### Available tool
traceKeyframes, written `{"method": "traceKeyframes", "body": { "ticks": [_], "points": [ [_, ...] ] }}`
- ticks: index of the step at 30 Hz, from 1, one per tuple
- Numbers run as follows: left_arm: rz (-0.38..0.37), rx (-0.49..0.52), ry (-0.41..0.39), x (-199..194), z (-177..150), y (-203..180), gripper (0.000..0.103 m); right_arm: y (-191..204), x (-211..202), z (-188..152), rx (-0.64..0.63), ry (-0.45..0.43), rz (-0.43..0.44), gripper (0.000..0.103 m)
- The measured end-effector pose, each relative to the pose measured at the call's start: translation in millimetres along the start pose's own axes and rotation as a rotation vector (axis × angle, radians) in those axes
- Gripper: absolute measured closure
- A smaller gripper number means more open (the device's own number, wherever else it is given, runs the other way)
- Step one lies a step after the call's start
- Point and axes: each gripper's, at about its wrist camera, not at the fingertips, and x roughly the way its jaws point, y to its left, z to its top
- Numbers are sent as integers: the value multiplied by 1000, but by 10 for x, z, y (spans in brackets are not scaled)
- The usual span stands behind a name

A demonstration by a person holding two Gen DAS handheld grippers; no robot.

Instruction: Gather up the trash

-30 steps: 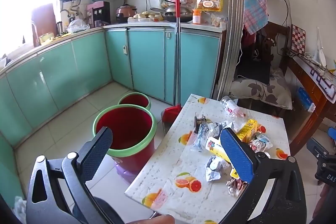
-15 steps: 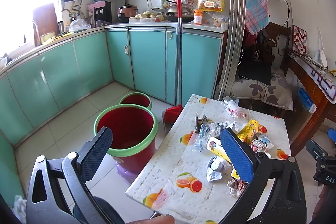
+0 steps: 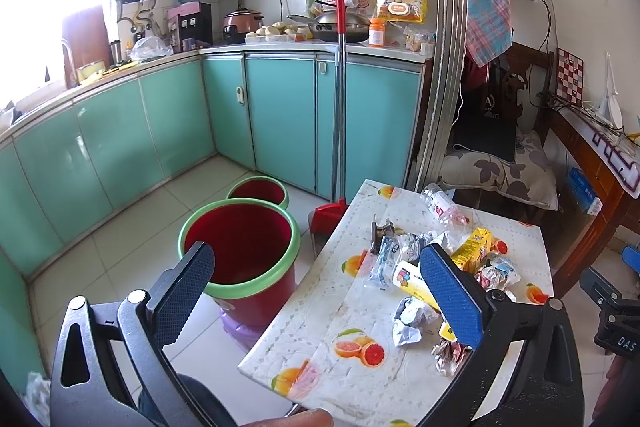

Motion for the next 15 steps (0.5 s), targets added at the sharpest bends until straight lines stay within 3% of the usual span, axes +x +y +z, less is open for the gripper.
{"method": "traceKeyframes", "body": {
  "ticks": [15],
  "points": [
    [-1,0,0,-3,-1,-6,0,19,-26,19,-3,-1,1,0]
  ]
}}
